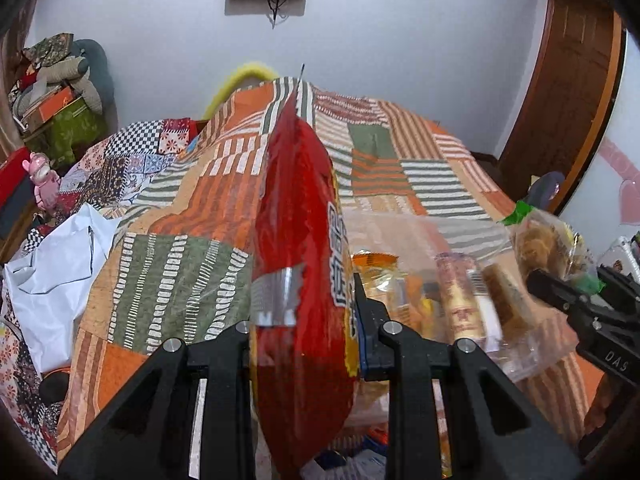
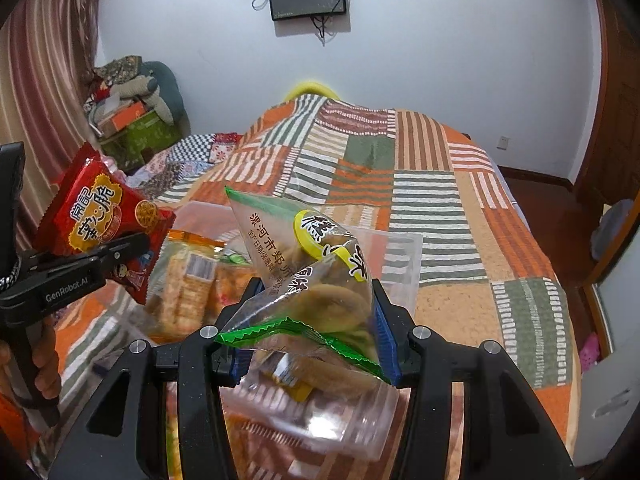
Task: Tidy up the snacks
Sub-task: 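Carry the red chip bag and cookie bag over the clear box and release both, then grasp the white-blue chip bag with the left tool while the right tool grasps the puff pastry bag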
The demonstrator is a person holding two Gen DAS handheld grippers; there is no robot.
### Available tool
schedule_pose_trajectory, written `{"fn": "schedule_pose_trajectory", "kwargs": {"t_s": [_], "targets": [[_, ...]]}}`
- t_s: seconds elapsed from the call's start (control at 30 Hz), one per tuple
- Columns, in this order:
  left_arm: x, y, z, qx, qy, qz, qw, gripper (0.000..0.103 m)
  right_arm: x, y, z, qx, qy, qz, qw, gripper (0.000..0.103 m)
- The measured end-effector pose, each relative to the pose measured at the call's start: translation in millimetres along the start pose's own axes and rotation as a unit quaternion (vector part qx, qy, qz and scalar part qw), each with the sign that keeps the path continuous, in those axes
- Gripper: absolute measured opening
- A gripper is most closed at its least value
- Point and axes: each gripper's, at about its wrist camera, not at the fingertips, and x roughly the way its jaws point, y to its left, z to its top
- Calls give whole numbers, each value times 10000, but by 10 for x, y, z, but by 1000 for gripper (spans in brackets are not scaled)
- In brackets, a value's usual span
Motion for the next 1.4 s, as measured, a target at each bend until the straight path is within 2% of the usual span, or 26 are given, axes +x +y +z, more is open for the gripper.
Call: {"fn": "schedule_pose_trajectory", "kwargs": {"t_s": [0.1,0.17,0.27,0.43,0.57,0.67,0.83,0.9,1.07,1.4], "targets": [[125,45,-13,-135,173,-136,9997,26,91,-14,27,-10,122,-30,9999,47],[142,64,-31,-214,127,-207,9995,27,137,-17,33,-1,193,-48,9998,47],[146,20,-56,-138,102,-193,9997,28,164,-16,15,53,295,38,9995,50],[167,-101,-126,133,193,-72,9997,34,147,-4,-23,-36,340,-72,9994,51],[107,-131,-167,163,207,-62,9996,43,82,-13,-40,-54,361,-115,9993,64],[38,-102,-191,13,289,-170,9994,45,-38,-19,-50,-32,236,-161,9996,71],[-93,-51,-230,-155,307,-273,9990,46,-206,6,-27,-102,110,-174,9997,72],[-187,-56,-240,-134,207,-142,9996,53,-265,26,-14,-122,57,-173,9998,73],[-442,-54,-286,-66,55,-69,9999,59,-439,67,-33,-144,-71,-103,9998,75],[-838,-85,-512,-52,-38,-86,9999,77,-682,180,-151,-208,-182,127,9995,77]]}}
